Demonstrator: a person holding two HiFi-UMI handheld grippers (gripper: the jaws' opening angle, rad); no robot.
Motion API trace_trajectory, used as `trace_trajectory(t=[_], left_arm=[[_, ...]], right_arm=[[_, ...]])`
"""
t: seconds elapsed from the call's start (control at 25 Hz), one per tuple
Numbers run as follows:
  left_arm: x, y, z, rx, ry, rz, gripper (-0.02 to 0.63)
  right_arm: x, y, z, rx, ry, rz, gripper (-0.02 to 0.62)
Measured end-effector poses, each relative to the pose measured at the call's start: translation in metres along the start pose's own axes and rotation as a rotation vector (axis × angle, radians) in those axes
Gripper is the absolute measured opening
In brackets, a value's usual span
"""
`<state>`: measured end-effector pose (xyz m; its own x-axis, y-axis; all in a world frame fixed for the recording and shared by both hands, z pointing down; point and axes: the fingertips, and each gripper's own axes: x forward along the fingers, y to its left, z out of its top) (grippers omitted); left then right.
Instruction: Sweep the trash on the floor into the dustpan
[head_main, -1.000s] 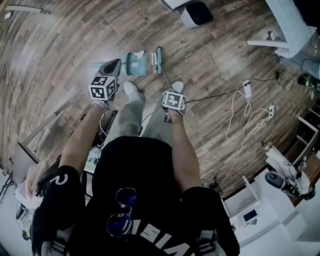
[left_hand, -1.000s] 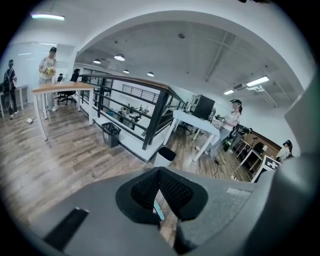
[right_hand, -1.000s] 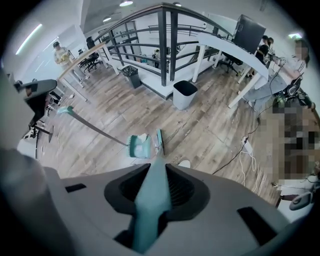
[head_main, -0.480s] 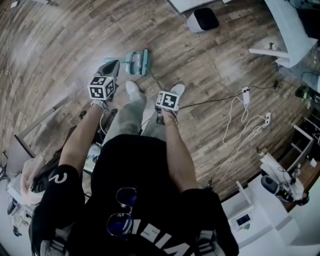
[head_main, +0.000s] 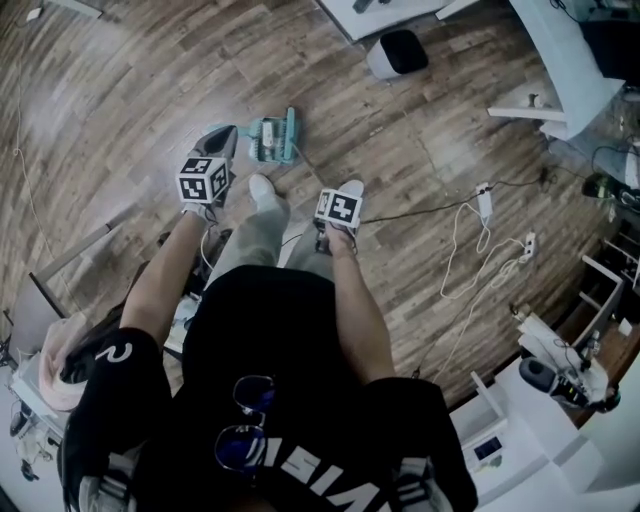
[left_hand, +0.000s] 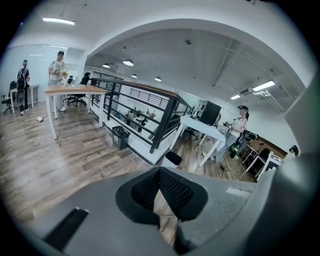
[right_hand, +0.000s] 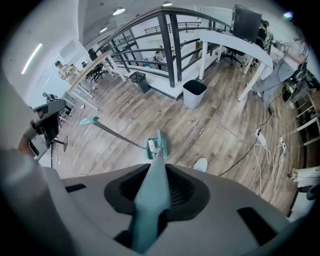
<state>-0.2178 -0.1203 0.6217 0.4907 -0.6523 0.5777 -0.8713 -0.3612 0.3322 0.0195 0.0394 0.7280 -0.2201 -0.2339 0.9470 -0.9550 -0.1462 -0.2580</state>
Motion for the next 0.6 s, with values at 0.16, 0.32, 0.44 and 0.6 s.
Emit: trace_trajectory(t=[0.16,0.32,0.44,0.6], left_arm=[[-0.001,-0.014,0.017,0.013,-0.017,-0.008,-0.002],[0.001,-0.029,0.032,0.027,-0.021,-0.012,-0.002],[0.002,-0.046,0.043,0.031,-0.03,-0.013,-0.002],[0.003,-0.067,0.054,0.047,-0.041,-0.015,-0.002]], right_arm=[[-0.025,-0.015,0.012,-0.01,-0.011,-0.036,0.083],[-0.049,-0.021,0.038,-0.025,-0.066,-0.025,0.083],[-0.068,-0.03,0.057,-0.051,-0.098,-0.033,0.083],[-0.087,-0.035,0.078,-0.068,-0.133,0.007,0.083]])
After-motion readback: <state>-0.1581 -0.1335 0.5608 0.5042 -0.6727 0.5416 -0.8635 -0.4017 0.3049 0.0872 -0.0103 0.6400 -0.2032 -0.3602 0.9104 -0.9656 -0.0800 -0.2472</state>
